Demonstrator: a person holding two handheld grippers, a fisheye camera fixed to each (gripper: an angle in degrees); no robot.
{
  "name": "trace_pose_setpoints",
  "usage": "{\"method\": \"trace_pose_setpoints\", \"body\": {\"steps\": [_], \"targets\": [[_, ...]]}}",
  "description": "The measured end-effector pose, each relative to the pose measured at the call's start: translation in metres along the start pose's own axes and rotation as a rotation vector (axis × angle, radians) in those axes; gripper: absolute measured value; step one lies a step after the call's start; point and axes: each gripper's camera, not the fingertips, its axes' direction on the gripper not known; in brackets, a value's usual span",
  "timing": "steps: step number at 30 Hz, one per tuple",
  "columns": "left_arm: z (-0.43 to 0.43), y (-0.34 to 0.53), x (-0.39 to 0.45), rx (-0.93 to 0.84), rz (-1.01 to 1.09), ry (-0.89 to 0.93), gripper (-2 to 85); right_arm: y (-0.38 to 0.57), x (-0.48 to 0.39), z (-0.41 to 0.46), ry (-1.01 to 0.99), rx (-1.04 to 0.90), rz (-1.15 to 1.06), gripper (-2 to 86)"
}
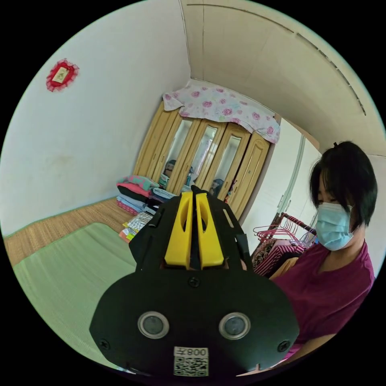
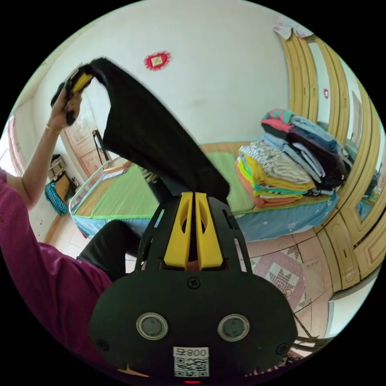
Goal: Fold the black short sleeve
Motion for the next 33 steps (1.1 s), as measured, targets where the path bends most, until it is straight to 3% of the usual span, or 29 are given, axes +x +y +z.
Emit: {"method": "trace_pose_setpoints", "body": {"steps": [5, 16, 25, 33], "targets": [[-0.075, 0.062, 0.005, 0.021, 0.019, -0.107, 0.9, -0.008, -0.001, -0.077, 0.047, 0.205, -0.072, -0.2], [-0.226, 0.190, 0.094, 0.260, 0.247, -0.332, 0.9, 0.028, -0.107, -0.209, 0.069, 0.594, -0.407, -0.1], [-0.276, 0.296, 0.130, 0.370, 0.358, -0.441, 0.9, 0.084, -0.169, -0.224, 0.024, 0.742, -0.484, -0.2], [-0.267, 0.359, 0.085, 0.358, 0.346, -0.519, 1.0, 0.105, -0.209, -0.164, -0.007, 0.748, -0.494, -0.1]]}}
